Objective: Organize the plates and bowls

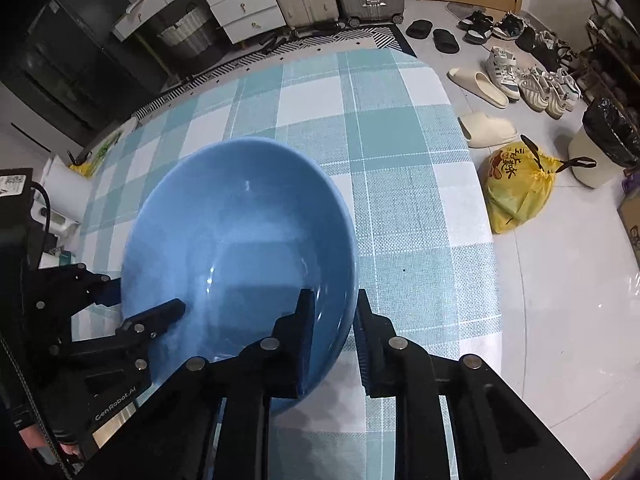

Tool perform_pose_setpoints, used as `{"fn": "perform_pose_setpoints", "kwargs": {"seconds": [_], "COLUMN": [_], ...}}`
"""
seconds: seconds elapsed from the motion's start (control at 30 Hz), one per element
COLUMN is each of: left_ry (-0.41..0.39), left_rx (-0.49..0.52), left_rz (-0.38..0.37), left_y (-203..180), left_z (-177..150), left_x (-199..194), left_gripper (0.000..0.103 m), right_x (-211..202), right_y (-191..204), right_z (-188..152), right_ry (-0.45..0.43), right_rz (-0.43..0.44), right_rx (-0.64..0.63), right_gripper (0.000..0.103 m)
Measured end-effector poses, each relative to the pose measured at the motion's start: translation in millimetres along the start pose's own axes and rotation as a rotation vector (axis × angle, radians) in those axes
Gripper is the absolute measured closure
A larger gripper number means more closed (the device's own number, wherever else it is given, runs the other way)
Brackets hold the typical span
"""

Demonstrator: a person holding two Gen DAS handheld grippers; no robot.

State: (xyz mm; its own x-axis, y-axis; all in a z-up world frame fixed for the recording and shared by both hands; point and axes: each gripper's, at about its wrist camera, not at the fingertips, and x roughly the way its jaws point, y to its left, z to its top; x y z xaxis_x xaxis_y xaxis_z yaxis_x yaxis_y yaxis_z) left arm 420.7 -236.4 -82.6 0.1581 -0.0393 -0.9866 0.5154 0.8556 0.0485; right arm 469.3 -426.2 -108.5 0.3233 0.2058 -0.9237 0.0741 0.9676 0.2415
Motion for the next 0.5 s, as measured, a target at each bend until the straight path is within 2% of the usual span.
{"fn": "perform_pose_setpoints", "kwargs": {"seconds": [0.27, 0.5], "left_ry": [-0.003, -0.014], "left_rx": [-0.036, -0.040], "left_rz": [-0.029, -0.025], "left_y": [0.0, -0.6], "left_z": [-1.0, -5.3], "left_x": [-8.6, -12.8], "left_gripper": [0.072, 0.072], "right_x": [-8.5, -19.6], "right_y": [-4.0, 1.9], "right_z": [-4.6, -5.4], "right_ry": [-0.007, -0.021], "right_rz": [0.005, 0.002], "right_rx": [0.037, 0.033], "right_gripper": [0.084, 0.084]}}
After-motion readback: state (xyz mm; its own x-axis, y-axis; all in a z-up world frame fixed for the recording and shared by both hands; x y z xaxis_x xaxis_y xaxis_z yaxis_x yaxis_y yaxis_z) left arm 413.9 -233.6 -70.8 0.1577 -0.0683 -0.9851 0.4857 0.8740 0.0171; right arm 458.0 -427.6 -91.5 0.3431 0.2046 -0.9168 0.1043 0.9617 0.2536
